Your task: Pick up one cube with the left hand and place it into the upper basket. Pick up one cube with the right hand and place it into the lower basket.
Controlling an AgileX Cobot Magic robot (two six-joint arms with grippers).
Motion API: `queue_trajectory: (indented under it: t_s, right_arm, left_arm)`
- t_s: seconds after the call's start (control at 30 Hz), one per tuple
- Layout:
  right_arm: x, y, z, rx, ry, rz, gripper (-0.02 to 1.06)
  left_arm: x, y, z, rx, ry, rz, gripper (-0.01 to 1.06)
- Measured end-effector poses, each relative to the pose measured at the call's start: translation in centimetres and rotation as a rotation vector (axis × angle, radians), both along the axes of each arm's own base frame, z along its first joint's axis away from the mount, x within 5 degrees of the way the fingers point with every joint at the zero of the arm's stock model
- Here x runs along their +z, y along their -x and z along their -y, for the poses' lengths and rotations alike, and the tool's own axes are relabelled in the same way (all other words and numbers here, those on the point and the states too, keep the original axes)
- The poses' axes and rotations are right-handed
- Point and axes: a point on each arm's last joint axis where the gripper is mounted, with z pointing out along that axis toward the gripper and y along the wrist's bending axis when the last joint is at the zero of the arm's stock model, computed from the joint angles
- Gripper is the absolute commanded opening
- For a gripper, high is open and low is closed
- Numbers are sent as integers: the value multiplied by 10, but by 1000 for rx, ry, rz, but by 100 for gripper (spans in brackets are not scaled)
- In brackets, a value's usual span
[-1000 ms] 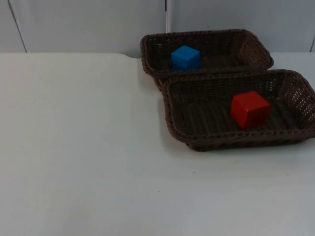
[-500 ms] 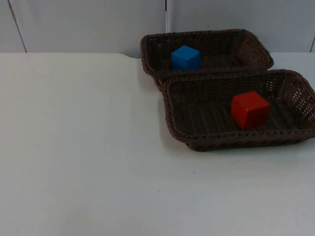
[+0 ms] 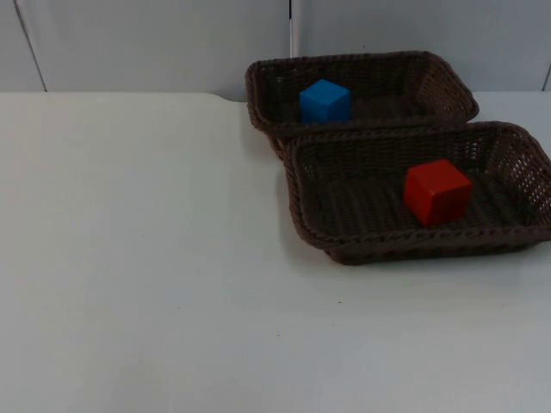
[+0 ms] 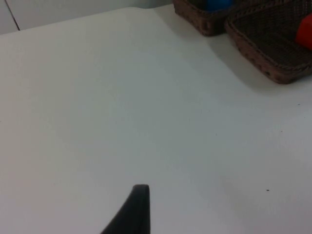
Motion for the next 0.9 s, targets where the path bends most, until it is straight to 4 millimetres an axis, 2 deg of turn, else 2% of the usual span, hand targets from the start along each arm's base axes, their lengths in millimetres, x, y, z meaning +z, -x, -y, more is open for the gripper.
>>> queue_trajectory:
  t_s: [0.9]
  right_arm:
    - [0, 0, 0, 0, 0, 0, 105]
  left_arm:
    - [0, 0, 1, 302, -1, 0, 105]
